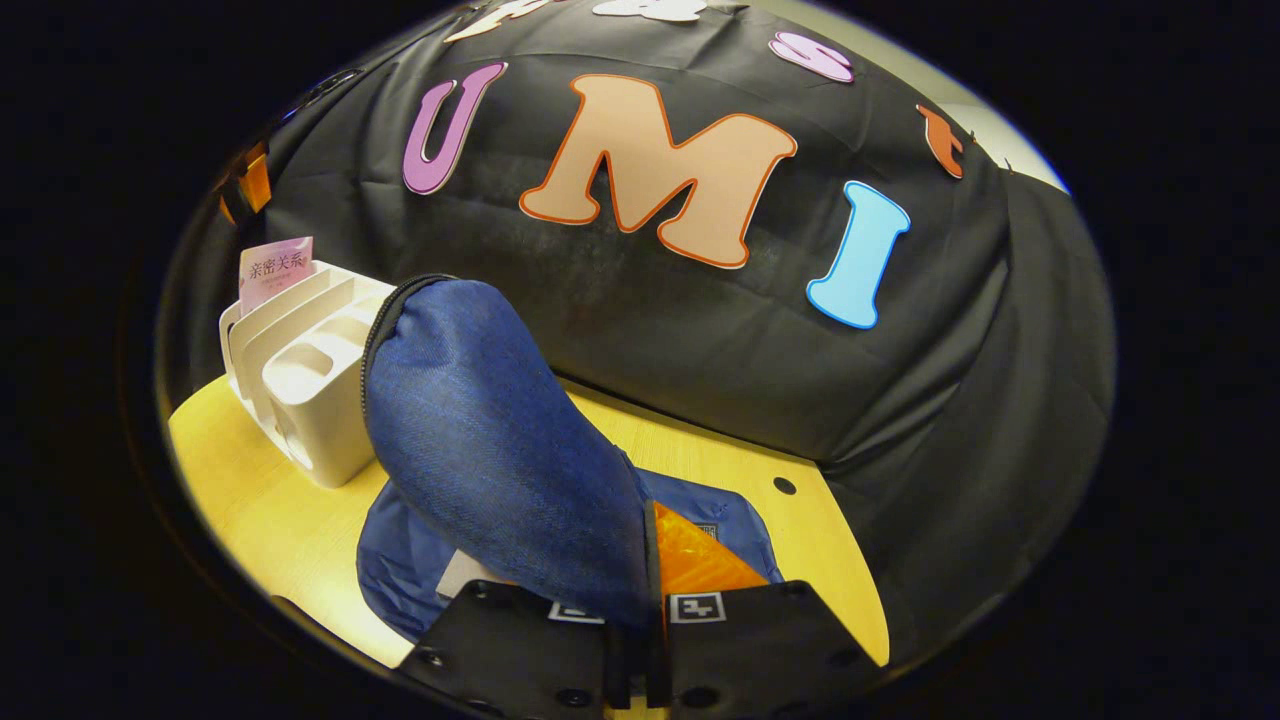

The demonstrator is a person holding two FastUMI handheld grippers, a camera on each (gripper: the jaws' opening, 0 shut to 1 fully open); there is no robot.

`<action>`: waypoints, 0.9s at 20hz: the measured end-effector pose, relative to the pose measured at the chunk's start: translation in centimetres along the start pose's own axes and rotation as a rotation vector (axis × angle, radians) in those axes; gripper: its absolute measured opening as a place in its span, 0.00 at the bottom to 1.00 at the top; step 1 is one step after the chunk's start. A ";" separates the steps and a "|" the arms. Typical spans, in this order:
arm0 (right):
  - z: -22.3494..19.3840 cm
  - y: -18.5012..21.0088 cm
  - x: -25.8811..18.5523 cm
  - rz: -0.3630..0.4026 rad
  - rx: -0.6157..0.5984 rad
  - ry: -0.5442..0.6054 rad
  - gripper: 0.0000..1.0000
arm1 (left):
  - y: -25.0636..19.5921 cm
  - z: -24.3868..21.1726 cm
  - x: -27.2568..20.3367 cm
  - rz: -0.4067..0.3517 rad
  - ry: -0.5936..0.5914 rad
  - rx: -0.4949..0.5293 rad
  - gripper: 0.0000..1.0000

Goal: Open the schoolbag, grab two books from the bookshelf and put them into the schoolbag.

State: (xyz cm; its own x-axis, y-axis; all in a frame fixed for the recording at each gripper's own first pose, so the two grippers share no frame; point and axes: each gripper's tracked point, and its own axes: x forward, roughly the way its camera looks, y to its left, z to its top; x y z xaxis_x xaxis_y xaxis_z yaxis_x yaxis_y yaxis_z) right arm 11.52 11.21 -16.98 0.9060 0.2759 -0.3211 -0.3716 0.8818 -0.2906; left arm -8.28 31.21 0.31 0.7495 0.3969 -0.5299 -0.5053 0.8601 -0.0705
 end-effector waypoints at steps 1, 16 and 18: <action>-0.1 0.0 0.0 -0.003 0.008 0.007 0.07 | 2.0 1.1 0.4 0.029 -0.011 0.026 0.94; -0.6 0.9 -0.8 -0.108 0.040 0.066 0.07 | 12.2 -1.0 12.0 0.075 0.239 -0.030 0.89; -0.7 0.9 -0.8 -0.113 0.029 0.069 0.07 | 11.6 -2.2 13.6 0.070 0.295 -0.021 0.86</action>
State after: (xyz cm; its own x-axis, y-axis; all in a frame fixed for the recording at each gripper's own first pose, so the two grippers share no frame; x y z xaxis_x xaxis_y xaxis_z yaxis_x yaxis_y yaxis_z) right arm 10.35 11.57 -17.60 0.9250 0.1481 -0.3499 -0.2611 0.9168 -0.3022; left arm -4.85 45.91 -9.58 0.5573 0.3423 -0.7565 -0.5628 0.8256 -0.0410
